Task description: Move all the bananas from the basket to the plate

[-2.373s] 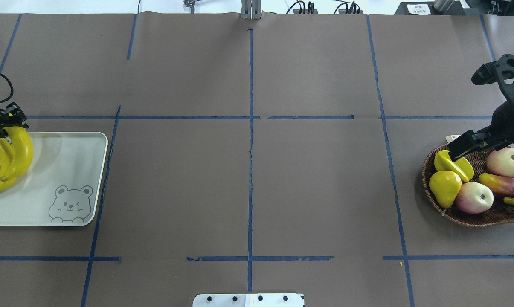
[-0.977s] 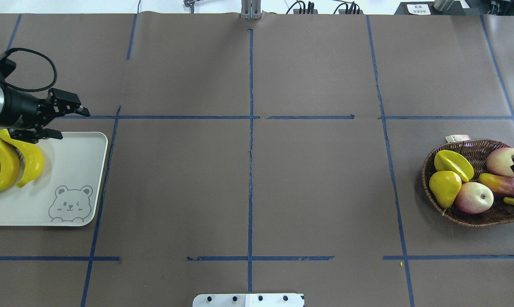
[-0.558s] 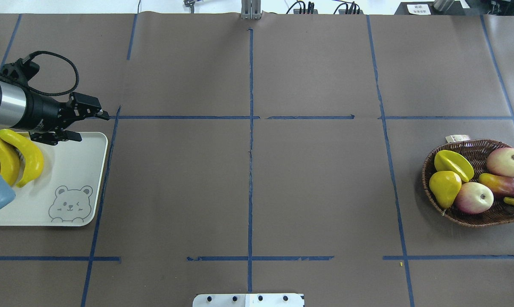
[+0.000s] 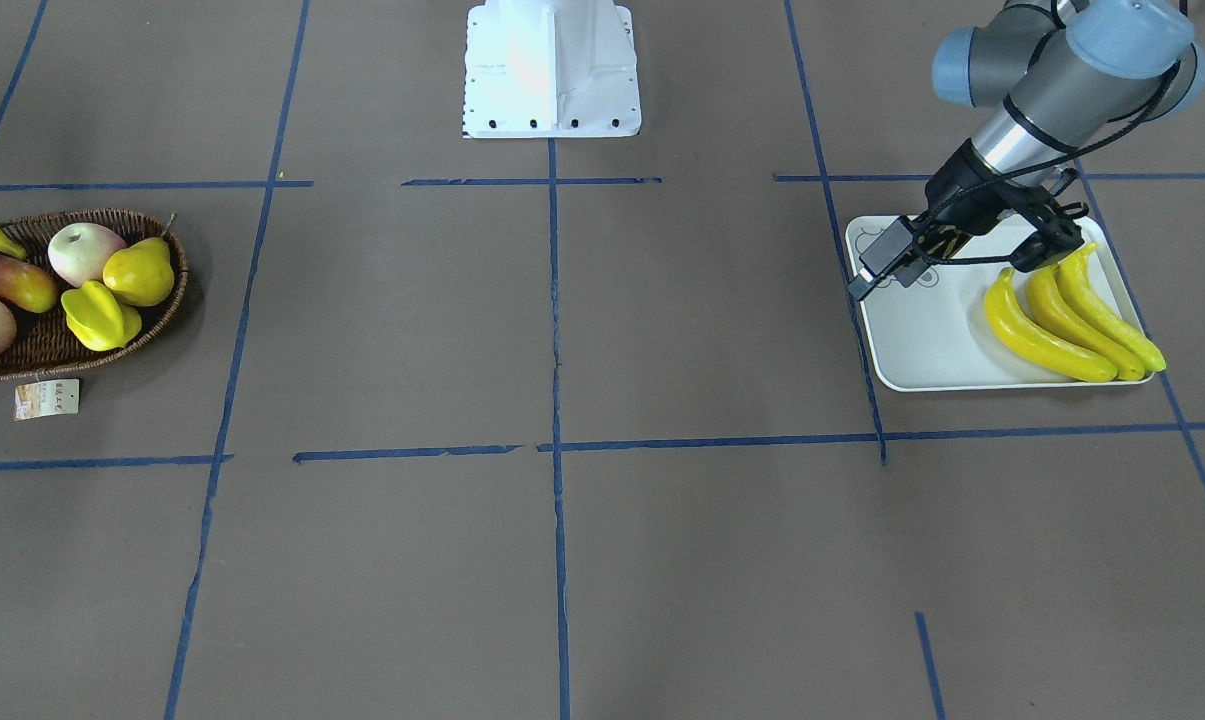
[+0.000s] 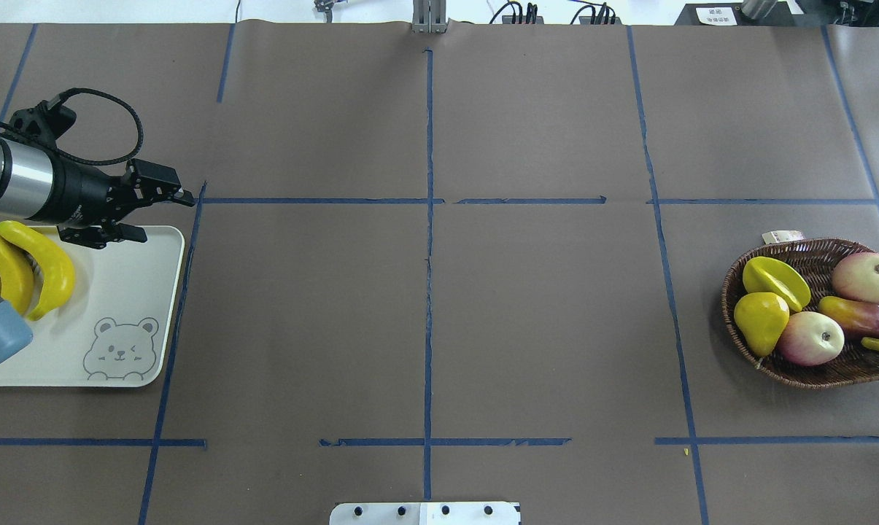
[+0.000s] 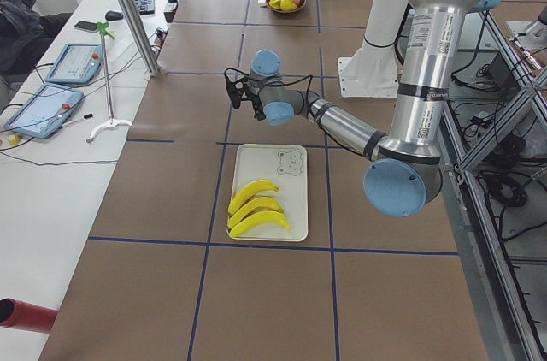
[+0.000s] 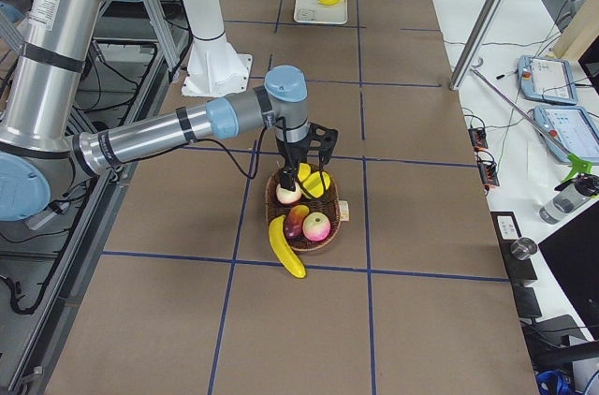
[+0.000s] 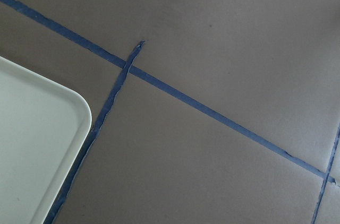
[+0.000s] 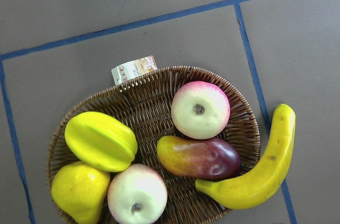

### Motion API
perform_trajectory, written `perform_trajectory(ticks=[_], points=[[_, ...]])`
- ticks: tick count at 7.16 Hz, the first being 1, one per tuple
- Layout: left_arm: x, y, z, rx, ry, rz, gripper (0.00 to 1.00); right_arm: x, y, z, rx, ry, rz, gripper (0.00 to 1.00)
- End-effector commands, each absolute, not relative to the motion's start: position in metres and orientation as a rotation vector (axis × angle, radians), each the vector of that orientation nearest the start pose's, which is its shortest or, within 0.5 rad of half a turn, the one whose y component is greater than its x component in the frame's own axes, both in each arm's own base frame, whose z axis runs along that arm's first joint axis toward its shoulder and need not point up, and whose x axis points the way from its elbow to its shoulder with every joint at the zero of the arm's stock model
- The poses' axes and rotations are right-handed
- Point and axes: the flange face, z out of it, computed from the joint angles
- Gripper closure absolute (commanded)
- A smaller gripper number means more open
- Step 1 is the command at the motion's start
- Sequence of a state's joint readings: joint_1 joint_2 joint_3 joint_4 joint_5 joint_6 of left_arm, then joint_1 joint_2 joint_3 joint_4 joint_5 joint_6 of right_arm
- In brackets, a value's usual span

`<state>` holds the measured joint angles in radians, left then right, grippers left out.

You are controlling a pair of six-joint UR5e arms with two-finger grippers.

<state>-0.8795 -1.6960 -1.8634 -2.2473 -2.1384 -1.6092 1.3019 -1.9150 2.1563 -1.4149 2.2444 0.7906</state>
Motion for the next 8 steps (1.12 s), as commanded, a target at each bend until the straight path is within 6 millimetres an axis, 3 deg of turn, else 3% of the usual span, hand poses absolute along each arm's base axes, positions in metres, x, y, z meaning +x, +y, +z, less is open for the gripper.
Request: perform_trajectory(ticks=[1,4,6,7,8], points=[[0.277,-0.459,0.371,-0.027,1.195,-0.495,0.0,-0.024,-0.353,0.546,0.026,-0.874,0.574,0.01],[0.281,-0.455,0.366,-0.027,1.202,-0.482,0.0,-0.019,-0.335,0.63,0.001,-1.005,0.846,0.01],[0.286,-0.452,0.364,-0.003,1.199,-0.485,0.0,-0.016,-0.319,0.64,-0.054,-1.022,0.953,0.02],[0.299,-0.445,0.362,0.019,1.192,-0.481,0.0,-0.024,-0.315,0.645,-0.066,-0.997,0.958,0.02],[0.304,-0.444,0.364,0.034,1.183,-0.486,0.0,-0.048,-0.308,0.657,-0.055,-0.92,0.954,0.02]])
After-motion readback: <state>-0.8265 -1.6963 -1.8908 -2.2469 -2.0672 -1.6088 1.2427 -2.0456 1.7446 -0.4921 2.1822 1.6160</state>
